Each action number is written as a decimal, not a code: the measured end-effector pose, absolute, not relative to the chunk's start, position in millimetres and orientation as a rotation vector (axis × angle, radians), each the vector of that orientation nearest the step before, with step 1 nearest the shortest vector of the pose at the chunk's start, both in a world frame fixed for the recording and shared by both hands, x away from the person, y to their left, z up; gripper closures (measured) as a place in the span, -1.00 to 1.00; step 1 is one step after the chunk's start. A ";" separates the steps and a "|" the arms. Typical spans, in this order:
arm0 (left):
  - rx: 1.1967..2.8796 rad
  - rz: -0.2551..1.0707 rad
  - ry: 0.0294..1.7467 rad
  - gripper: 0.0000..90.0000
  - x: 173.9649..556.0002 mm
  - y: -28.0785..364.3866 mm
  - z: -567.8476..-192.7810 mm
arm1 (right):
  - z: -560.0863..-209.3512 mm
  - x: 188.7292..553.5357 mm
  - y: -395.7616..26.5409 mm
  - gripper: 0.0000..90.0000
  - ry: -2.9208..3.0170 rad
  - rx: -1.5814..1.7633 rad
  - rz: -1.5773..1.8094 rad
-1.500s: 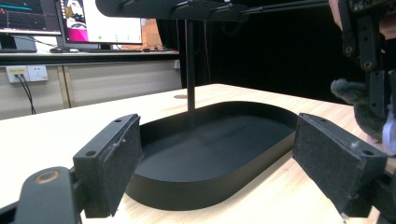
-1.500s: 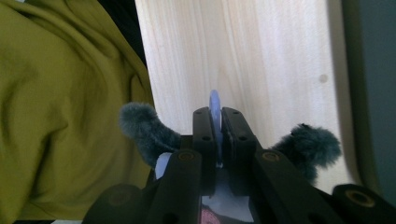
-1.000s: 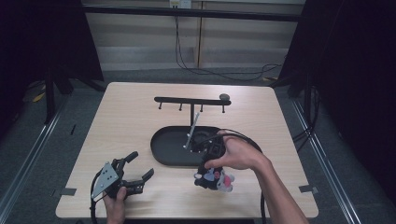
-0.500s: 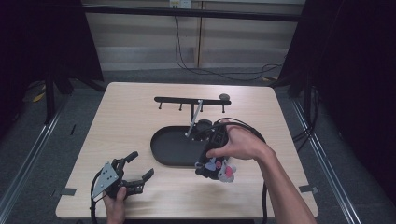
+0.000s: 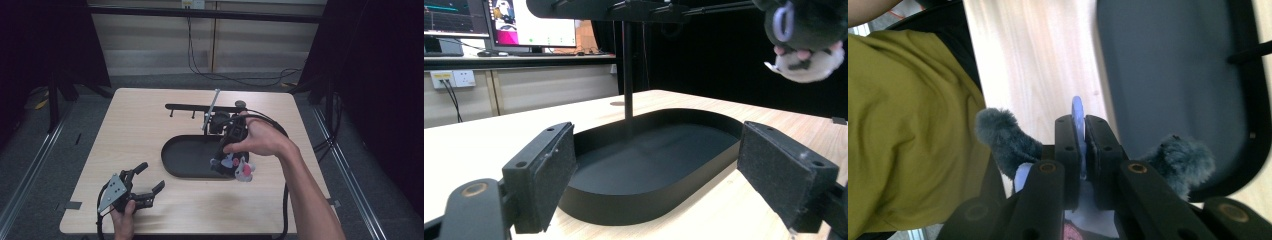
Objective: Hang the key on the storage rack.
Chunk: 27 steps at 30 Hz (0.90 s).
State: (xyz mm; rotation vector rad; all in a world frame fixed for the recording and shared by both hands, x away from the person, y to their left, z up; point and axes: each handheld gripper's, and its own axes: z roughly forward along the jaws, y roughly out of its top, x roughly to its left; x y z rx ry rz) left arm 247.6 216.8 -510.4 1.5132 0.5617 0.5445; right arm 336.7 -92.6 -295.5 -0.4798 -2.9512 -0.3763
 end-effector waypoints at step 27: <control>1.515 0.541 0.557 -0.66 247.7 216.9 -510.2 | -268.1 393.4 -80.5 0.90 -2.978 -0.527 -0.216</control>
